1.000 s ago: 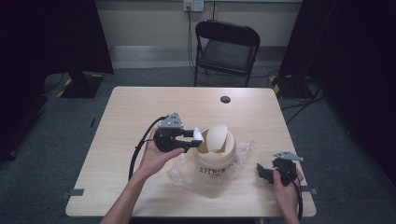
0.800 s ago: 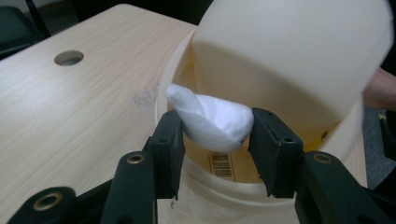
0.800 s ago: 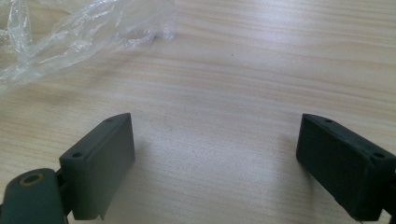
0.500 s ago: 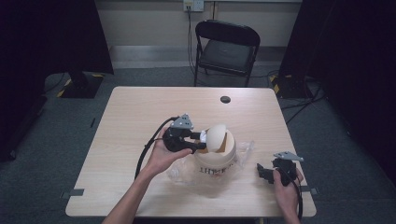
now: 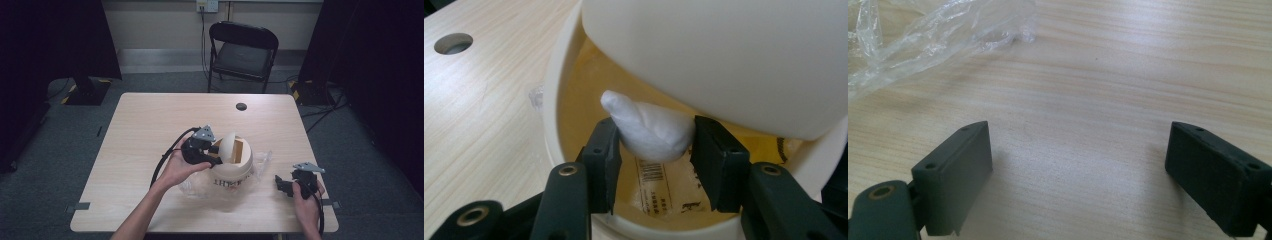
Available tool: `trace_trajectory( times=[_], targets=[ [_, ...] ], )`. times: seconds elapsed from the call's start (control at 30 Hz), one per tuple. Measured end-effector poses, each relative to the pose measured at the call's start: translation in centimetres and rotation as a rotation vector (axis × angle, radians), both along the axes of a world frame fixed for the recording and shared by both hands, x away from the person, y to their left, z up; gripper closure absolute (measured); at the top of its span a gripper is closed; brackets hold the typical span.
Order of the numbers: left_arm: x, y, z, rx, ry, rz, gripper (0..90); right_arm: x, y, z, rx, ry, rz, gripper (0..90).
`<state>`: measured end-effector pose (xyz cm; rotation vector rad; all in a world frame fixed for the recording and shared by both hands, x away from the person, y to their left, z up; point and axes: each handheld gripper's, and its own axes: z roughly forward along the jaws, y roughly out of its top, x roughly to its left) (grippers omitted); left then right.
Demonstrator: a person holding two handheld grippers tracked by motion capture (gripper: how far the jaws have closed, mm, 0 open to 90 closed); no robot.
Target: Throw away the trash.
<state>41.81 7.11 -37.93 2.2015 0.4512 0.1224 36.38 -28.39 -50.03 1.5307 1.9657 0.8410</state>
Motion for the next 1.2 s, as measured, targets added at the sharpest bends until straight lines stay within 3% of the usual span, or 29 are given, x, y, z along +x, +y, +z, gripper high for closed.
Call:
trace_trajectory(
  times=[0.13,0.37,0.47,0.83,1.0,1.1,1.2],
  targets=[
    [0.2,-0.2,0.0,0.005,0.013,0.003,53.9,0.0,0.0,0.0,0.000,0.000,0.000,10.6],
    [0.1,-0.3,0.3,0.037,-0.009,-0.006,48.0,0.0,0.0,0.0,0.000,0.000,0.001,10.7],
    [0.1,-0.2,0.4,0.032,-0.011,-0.005,47.7,0.0,0.0,0.0,0.001,0.000,0.000,10.7],
    [-0.4,1.0,1.0,-0.006,-0.021,0.018,47.8,0.0,0.0,0.0,0.000,0.000,0.000,10.7],
    [-0.7,1.6,1.2,-0.020,-0.056,0.040,47.7,0.0,0.0,0.0,0.000,0.000,0.000,10.7],
    [-0.6,2.2,1.2,-0.057,-0.064,0.044,50.6,0.0,0.0,0.0,0.000,0.000,0.000,10.7],
    [-0.7,3.0,1.3,-0.093,-0.065,0.080,51.0,0.0,0.0,0.0,0.000,0.000,0.000,10.7]
  ],
)
